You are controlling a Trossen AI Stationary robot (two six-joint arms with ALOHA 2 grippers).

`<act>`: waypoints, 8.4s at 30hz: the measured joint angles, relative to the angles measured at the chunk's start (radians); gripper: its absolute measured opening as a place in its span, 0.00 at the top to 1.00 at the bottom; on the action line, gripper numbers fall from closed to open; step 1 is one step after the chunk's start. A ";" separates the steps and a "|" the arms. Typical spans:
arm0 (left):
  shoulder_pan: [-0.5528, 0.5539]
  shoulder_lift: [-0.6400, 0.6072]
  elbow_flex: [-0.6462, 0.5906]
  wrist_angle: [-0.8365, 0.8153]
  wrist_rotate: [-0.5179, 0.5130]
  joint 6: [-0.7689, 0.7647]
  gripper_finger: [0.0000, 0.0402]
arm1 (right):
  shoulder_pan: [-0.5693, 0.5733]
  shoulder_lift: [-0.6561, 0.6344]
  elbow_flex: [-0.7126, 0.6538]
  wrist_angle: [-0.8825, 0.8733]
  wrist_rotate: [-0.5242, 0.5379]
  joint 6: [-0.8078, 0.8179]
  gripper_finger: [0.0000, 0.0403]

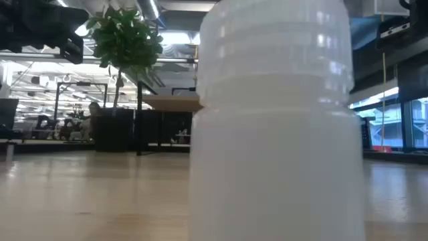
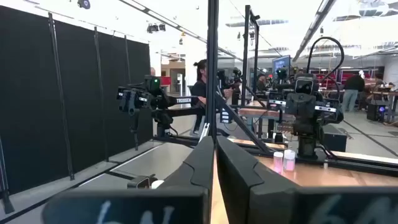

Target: Pick and place medicine bottles onto shelf by color

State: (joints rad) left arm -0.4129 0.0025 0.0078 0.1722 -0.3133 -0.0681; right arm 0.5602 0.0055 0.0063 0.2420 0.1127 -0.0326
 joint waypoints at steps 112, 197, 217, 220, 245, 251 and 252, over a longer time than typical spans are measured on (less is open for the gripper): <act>0.000 0.724 0.844 -0.890 -0.091 -0.229 1.00 | 0.000 0.000 0.009 -0.047 0.313 -0.207 0.94; -0.014 1.228 0.952 -0.608 -0.087 -0.367 1.00 | 0.000 0.692 0.768 -0.809 0.391 0.417 0.94; -0.019 1.243 0.952 -0.647 -0.155 -0.477 0.78 | 0.000 0.693 0.768 -0.809 0.391 0.417 0.94; -0.019 1.243 0.952 -0.668 -0.139 -0.460 0.67 | 0.000 0.693 0.768 -0.809 0.391 0.417 0.94; 0.002 1.226 1.074 -1.076 -0.054 -0.521 0.14 | 0.000 0.693 0.768 -0.809 0.391 0.417 0.94; 0.002 1.227 1.099 -1.236 0.033 -0.793 0.14 | 0.000 0.693 0.768 -0.809 0.391 0.417 0.94; 0.002 1.226 1.099 -1.272 0.052 -0.843 0.14 | 0.000 0.693 0.768 -0.809 0.391 0.417 0.94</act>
State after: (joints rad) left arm -0.4110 1.2287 1.1072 -1.0996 -0.2615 -0.9112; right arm 0.5602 0.6981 0.7742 -0.5667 0.5034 0.3840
